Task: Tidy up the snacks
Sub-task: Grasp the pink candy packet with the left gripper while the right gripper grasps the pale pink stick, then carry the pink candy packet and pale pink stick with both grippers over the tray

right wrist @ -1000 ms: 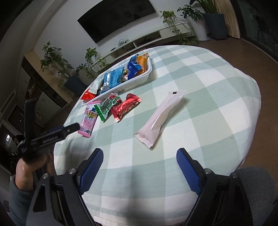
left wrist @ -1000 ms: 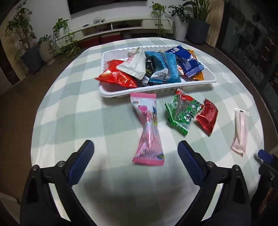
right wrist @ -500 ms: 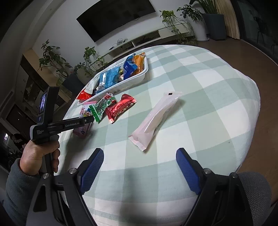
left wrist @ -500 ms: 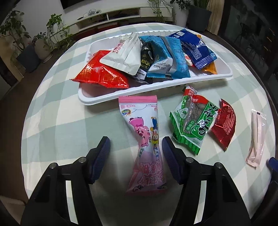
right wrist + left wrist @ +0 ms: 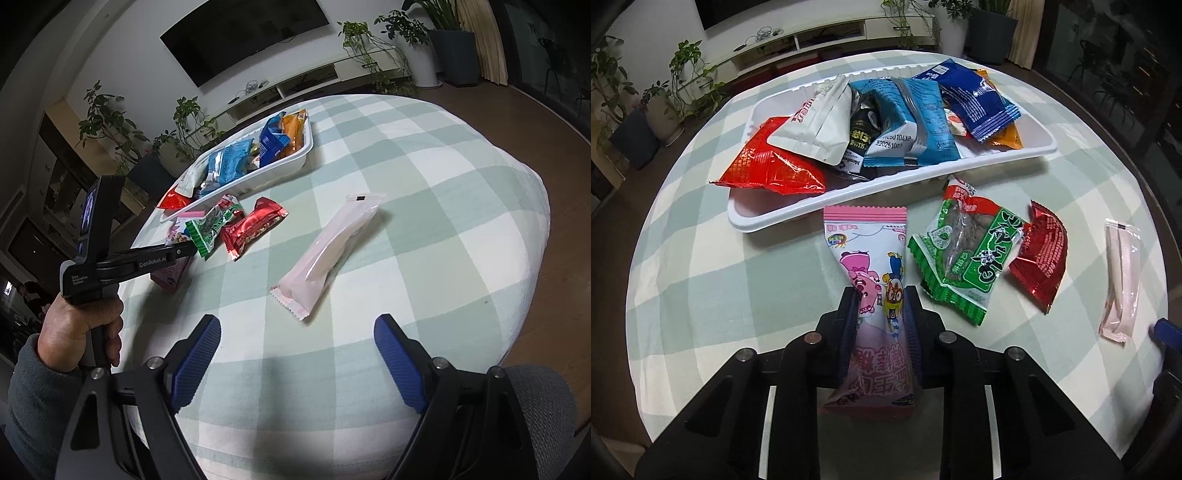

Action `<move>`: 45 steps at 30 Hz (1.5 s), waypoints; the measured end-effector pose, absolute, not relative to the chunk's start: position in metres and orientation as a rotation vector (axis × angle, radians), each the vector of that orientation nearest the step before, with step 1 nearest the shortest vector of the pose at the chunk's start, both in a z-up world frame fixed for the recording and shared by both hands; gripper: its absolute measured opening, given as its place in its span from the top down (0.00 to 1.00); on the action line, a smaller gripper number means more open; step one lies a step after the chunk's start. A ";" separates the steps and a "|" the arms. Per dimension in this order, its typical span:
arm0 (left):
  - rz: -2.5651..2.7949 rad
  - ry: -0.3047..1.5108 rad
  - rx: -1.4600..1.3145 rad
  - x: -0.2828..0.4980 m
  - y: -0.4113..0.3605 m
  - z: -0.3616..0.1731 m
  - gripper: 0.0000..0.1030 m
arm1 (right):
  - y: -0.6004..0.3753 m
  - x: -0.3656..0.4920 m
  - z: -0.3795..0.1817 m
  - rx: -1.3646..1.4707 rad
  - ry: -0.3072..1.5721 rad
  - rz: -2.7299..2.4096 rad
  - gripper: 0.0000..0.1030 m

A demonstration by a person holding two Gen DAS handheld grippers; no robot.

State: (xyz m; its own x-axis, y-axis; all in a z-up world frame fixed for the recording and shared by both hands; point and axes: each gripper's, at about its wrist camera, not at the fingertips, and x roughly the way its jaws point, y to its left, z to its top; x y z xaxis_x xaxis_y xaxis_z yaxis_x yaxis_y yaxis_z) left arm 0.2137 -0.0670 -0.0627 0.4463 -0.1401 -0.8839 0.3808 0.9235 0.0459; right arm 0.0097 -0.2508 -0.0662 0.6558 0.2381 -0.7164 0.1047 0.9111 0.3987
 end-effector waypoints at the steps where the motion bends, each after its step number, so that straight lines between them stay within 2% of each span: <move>1: -0.333 1.061 0.247 0.212 -0.065 -0.062 0.79 | -0.251 0.009 -0.066 0.431 0.859 0.076 0.15; 6: -0.359 1.053 0.223 0.196 -0.057 -0.062 0.82 | -0.251 0.011 -0.064 0.421 0.859 0.065 0.15; 17: -0.401 1.029 0.104 0.124 -0.016 -0.060 0.83 | -0.261 0.038 -0.067 0.380 0.927 -0.018 0.15; 24: -0.434 1.005 0.080 0.087 -0.016 -0.054 0.84 | -0.254 0.075 -0.074 0.345 1.002 -0.032 0.20; 27: -0.442 1.005 0.076 0.082 -0.019 -0.055 0.84 | -0.245 0.092 -0.076 0.286 1.023 -0.038 0.26; 28: -0.442 1.006 0.074 0.081 -0.019 -0.055 0.83 | -0.242 0.096 -0.076 0.256 1.027 -0.045 0.32; 30: -0.441 1.005 0.067 0.080 -0.018 -0.056 0.84 | -0.234 0.103 -0.077 0.202 1.034 -0.045 0.36; 34: -0.440 1.004 0.057 0.082 -0.017 -0.055 0.84 | -0.220 0.104 -0.077 0.134 1.046 -0.015 0.52; 42: -0.440 1.008 0.052 0.083 -0.016 -0.057 0.84 | -0.205 0.099 -0.078 -0.016 1.047 -0.003 0.63; 44: -0.438 1.007 0.048 0.084 -0.015 -0.057 0.83 | -0.205 0.098 -0.078 -0.022 1.050 0.007 0.74; 45: -0.437 1.006 0.046 0.084 -0.014 -0.057 0.84 | -0.205 0.098 -0.077 -0.021 1.052 0.012 0.76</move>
State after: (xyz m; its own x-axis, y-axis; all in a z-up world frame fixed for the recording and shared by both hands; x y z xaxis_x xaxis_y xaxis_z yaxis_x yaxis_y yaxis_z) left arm 0.0840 -0.0141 -0.0571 0.4562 -0.3335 -0.8250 0.3755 0.9127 -0.1613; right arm 0.0982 -0.2053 -0.0770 0.4960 -0.0002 -0.8683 -0.0204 0.9997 -0.0119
